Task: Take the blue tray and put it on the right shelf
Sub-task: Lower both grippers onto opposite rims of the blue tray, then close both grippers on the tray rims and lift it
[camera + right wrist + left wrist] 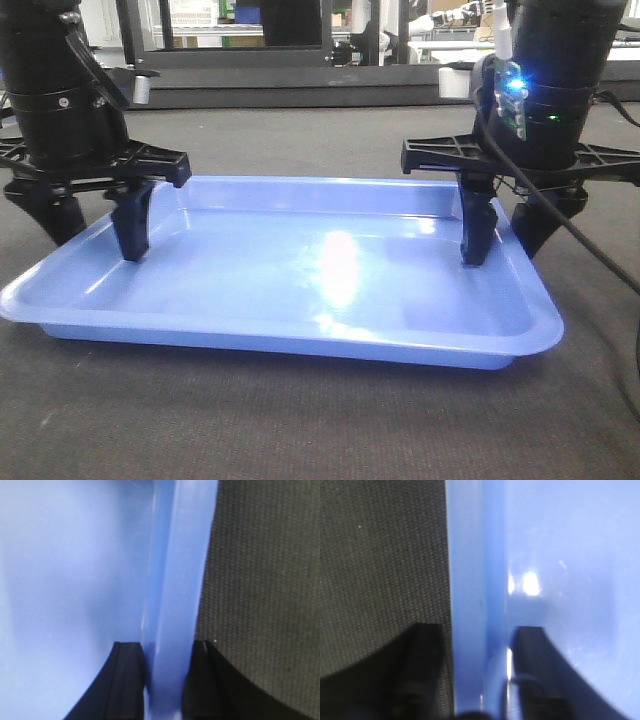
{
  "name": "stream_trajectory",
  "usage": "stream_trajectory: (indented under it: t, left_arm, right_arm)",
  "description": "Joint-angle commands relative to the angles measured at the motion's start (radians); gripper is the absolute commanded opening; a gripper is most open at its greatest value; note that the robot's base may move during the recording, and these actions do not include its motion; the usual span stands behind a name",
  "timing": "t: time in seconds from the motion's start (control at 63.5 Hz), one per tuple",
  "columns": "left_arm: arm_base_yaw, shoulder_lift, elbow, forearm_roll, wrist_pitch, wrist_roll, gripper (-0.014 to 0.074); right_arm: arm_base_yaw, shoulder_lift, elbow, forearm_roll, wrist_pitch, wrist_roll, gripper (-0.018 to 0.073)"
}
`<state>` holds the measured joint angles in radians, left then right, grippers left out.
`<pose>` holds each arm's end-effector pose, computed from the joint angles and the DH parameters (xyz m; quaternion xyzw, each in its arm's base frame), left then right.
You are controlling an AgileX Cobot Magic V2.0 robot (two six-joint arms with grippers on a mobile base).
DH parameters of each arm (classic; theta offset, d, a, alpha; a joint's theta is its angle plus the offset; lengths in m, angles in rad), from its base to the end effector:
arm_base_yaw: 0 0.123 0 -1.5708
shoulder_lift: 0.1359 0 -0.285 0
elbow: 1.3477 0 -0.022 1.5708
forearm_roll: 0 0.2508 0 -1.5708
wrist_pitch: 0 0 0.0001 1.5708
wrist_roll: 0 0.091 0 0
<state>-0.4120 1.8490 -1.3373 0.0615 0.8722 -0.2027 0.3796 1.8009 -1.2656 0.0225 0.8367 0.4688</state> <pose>0.3470 -0.1470 0.2132 0.1197 0.9830 -0.0165 0.1380 0.3367 0.1360 0.2130 0.0504 0.9885 0.0672 0.1260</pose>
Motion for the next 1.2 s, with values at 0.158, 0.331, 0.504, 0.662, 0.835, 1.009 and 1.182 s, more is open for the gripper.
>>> stream_trajectory:
  t: [0.158,0.331,0.504,0.662,0.835,1.009,1.182]
  left_arm:
    - [-0.003,-0.05,-0.076,-0.002,0.061,-0.029,-0.0041]
    - [-0.006,-0.101,-0.152,-0.01,0.131,-0.029,-0.0041]
    - [-0.006,-0.18,-0.222,-0.02,0.195,-0.029,-0.0041]
    - [-0.033,-0.23,-0.302,-0.01,0.291,-0.029,-0.0041]
    - [-0.096,-0.256,-0.362,0.048,0.353,-0.066,-0.0041]
    - [-0.147,-0.263,-0.4,0.098,0.405,-0.109,-0.0041]
    - [-0.155,-0.263,-0.406,0.076,0.405,-0.134,-0.0041]
  right_arm:
    - [0.0,-0.083,-0.026,-0.042,0.021,-0.006,0.0031]
    - [0.0,-0.167,-0.026,-0.096,0.048,-0.006,0.0031]
    - [0.0,-0.267,-0.039,-0.18,0.118,-0.006,0.0031]
    - [0.0,-0.329,-0.131,-0.237,0.212,-0.007,0.0031]
    - [0.001,-0.369,-0.252,-0.237,0.274,-0.022,0.0031]
    - [0.001,-0.386,-0.341,-0.237,0.339,-0.057,0.0031]
    - [0.001,-0.387,-0.353,-0.237,0.343,-0.063,0.0031]
